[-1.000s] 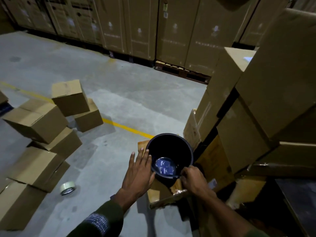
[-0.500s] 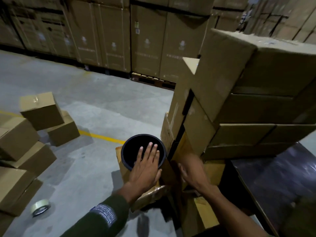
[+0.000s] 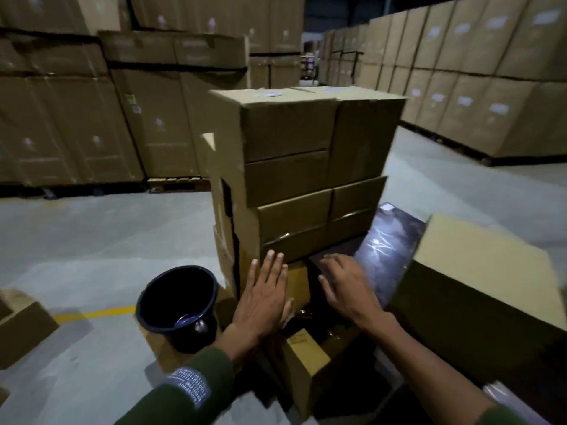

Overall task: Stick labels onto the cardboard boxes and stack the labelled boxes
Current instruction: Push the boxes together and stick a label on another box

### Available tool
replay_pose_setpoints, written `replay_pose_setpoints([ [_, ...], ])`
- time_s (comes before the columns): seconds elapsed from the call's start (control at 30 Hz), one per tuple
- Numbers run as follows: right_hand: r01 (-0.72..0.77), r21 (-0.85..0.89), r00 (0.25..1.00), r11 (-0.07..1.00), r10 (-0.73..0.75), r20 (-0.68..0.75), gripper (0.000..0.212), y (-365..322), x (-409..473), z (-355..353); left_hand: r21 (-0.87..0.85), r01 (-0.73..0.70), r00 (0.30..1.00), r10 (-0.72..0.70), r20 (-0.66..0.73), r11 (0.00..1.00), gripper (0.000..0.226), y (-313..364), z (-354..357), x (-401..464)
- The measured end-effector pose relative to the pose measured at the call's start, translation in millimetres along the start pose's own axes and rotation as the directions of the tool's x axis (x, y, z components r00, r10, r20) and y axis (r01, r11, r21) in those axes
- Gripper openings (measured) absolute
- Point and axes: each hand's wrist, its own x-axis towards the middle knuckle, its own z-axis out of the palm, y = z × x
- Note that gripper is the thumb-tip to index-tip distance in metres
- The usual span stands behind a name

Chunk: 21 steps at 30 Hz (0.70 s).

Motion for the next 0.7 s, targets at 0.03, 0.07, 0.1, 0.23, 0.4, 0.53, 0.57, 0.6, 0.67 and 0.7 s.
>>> replay_pose_setpoints([
  [0.03,-0.022,-0.004,0.999,1.0,0.022,-0.024,0.034,10,-9,-12,-0.003,-0.028,1.0,0.028,-0.006,1.0,0.076,15,-4,6],
  [0.07,-0.044,-0.012,0.998,0.999,0.044,-0.043,0.034,18,-17,-23,-0.011,-0.055,0.998,0.055,-0.013,0.998,0.076,28,-7,11],
  [0.1,-0.064,-0.027,0.996,0.998,0.062,-0.061,0.035,27,-26,-34,-0.018,-0.083,0.996,0.083,-0.015,0.996,0.075,42,-9,16],
  [0.23,-0.151,-0.107,0.983,0.983,0.137,-0.123,0.034,63,-59,-72,-0.046,-0.182,0.982,0.18,-0.053,0.982,0.073,92,-17,39],
  [0.4,-0.287,-0.177,0.951,0.941,0.259,-0.167,0.034,108,-94,-108,-0.079,-0.292,0.955,0.286,-0.075,0.953,0.073,149,-22,69],
  [0.53,-0.378,-0.224,0.921,0.898,0.339,-0.194,0.046,145,-119,-128,-0.103,-0.4,0.915,0.39,-0.103,0.911,0.078,190,-22,102],
  [0.57,-0.4,-0.26,0.915,0.879,0.365,-0.175,0.052,155,-125,-130,-0.108,-0.426,0.903,0.415,-0.112,0.898,0.081,199,-22,112],
  [0.6,-0.421,-0.304,0.907,0.855,0.396,-0.145,0.058,166,-129,-132,-0.105,-0.453,0.889,0.441,-0.122,0.885,0.083,208,-21,124],
  [0.67,-0.466,-0.372,0.876,0.803,0.477,-0.07,0.069,186,-137,-133,-0.09,-0.508,0.859,0.497,-0.123,0.856,0.086,222,-16,147],
  [0.7,-0.488,-0.394,0.856,0.779,0.515,-0.041,0.073,197,-140,-132,-0.088,-0.538,0.841,0.527,-0.122,0.838,0.087,229,-11,161],
])
